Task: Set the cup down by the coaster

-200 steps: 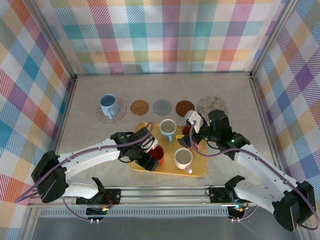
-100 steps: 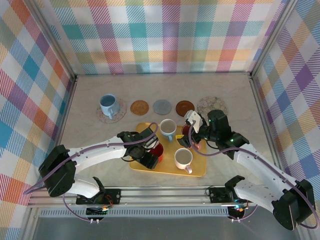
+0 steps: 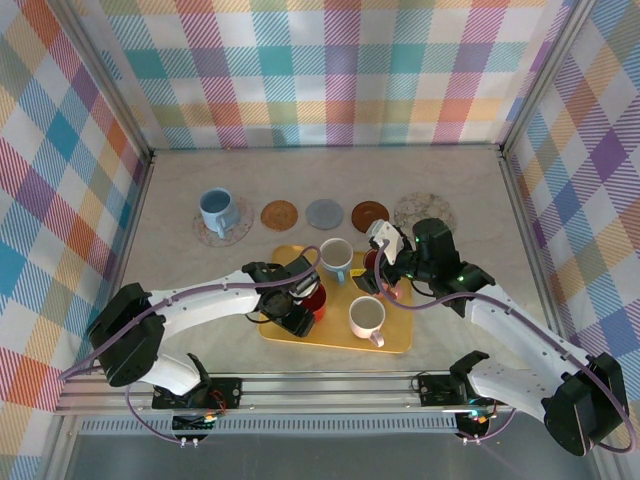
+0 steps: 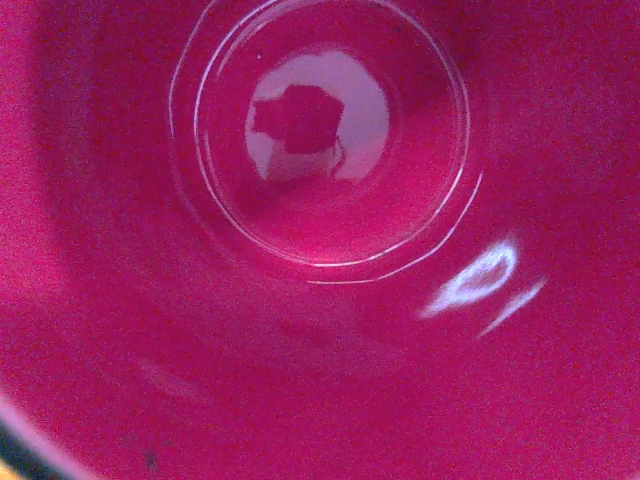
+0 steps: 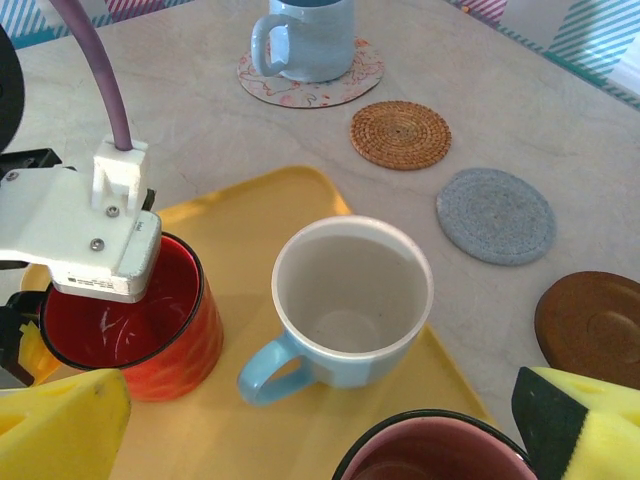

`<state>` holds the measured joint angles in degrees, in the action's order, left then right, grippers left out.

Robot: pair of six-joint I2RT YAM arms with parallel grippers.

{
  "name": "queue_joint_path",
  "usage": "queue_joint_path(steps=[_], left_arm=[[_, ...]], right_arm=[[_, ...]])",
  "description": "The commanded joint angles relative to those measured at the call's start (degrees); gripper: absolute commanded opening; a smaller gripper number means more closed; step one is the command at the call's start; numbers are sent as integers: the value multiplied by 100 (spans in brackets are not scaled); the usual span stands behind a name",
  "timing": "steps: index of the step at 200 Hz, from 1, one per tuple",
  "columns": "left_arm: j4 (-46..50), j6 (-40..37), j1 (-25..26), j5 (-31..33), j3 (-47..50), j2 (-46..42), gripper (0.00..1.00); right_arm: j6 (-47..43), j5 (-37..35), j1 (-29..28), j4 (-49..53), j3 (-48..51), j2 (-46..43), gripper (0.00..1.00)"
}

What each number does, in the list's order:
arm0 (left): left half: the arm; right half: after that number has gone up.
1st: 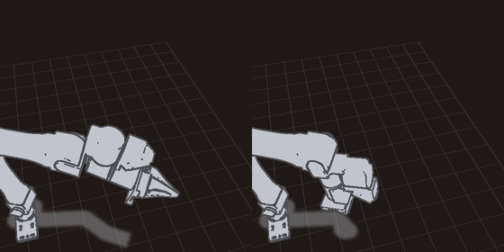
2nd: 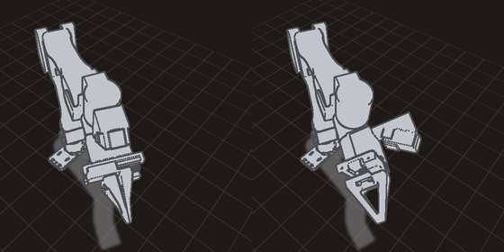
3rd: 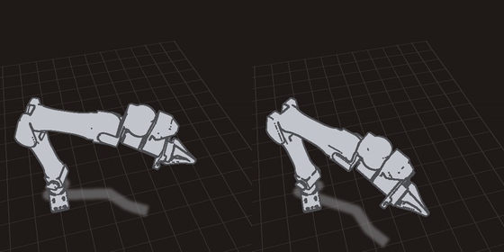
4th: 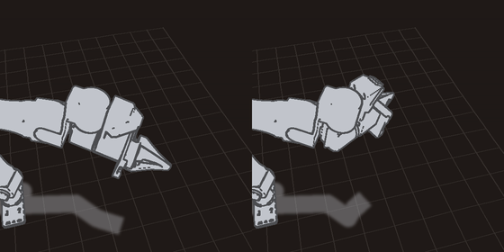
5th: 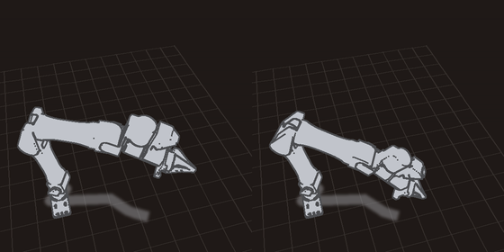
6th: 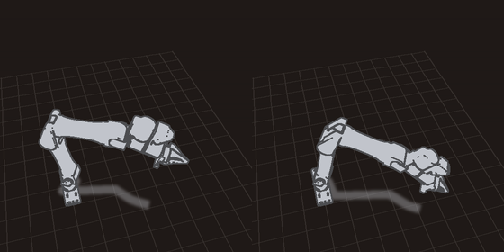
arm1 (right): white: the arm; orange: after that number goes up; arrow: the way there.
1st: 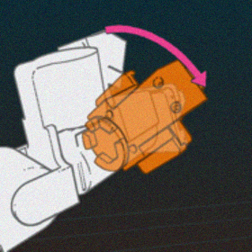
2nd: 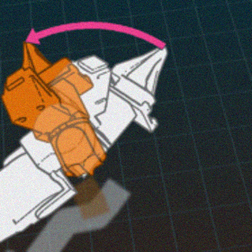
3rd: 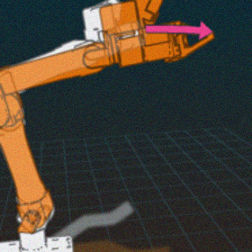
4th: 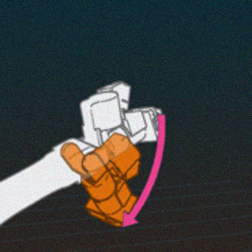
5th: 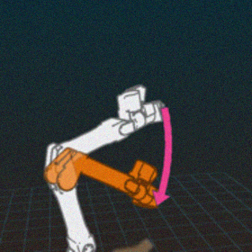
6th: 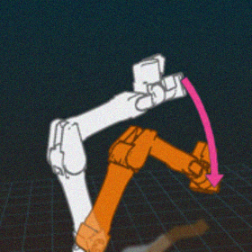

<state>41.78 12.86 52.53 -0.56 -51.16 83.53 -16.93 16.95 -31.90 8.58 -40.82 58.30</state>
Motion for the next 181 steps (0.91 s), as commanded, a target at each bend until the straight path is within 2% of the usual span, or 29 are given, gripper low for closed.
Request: queue_joint_path(steps=[1, 94, 150, 181], left_arm=[[-47, 102, 29, -23, -84, 58, 66], [-179, 94, 29, -41, -70, 76, 45], [-126, 56, 29, 5, -87, 67, 35], [-168, 41, 29, 55, -72, 2, 33]], right_arm=[[-56, 124, -36, -161, 30, 14, 99], [-74, 142, -36, -188, 39, 115, 99], [-121, 297, -34, -156, 35, 190, 99], [-143, 421, -38, -98, 26, 181, 99]])
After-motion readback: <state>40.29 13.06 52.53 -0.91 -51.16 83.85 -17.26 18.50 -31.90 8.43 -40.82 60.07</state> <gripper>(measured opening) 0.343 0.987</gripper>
